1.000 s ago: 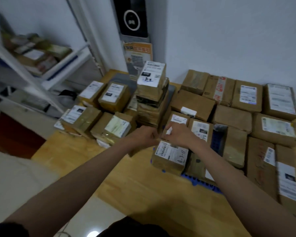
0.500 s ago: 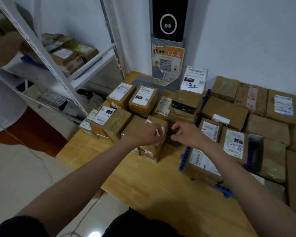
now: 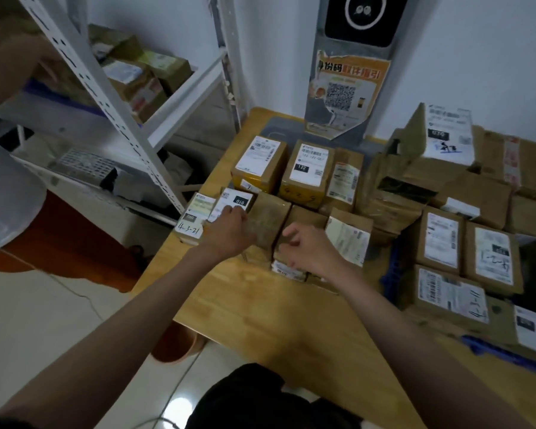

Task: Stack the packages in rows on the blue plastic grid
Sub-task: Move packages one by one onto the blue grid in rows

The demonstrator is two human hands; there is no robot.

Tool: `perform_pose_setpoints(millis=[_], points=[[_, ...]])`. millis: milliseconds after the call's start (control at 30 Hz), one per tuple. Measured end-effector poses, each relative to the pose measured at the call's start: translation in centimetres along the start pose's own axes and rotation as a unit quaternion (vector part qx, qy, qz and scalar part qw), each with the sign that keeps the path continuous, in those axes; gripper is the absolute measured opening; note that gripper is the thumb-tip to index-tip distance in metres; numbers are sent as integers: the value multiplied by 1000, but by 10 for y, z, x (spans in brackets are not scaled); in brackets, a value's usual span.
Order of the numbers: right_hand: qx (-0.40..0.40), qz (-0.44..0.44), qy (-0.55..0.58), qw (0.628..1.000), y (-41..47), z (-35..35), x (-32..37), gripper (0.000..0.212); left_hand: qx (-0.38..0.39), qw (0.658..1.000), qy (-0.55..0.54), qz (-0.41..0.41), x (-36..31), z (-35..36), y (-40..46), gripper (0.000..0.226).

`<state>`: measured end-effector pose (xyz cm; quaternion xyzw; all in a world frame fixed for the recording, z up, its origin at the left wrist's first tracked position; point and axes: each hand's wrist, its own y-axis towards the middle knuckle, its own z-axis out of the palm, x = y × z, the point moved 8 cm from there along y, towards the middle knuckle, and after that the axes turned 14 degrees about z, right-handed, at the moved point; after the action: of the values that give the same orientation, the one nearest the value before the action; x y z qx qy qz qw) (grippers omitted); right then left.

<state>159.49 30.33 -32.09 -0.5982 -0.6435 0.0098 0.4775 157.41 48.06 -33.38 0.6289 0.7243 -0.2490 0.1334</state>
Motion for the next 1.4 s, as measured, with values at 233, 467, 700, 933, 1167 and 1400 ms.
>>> perform_pose_setpoints(millis=[233, 467, 700, 933, 1167, 1400], points=[[16, 65, 10, 998, 29, 38, 8, 58, 49, 998, -39, -20, 36, 15, 6, 66], [44, 100, 117, 987, 41, 49, 0, 28, 54, 996, -68, 15, 33, 28, 11, 64], [41, 110, 150, 982, 41, 50, -5, 27, 34, 994, -100, 40, 26, 27, 13, 34], [36, 131, 125, 983, 38, 46, -7, 53, -61, 997, 22, -33, 45, 0, 23, 42], [42, 134, 82, 987, 29, 35, -20, 56, -21, 996, 43, -82, 56, 4, 33, 70], [26, 111, 77, 991, 15, 20, -20, 64, -34, 994, 17, -103, 63, -8, 36, 85]])
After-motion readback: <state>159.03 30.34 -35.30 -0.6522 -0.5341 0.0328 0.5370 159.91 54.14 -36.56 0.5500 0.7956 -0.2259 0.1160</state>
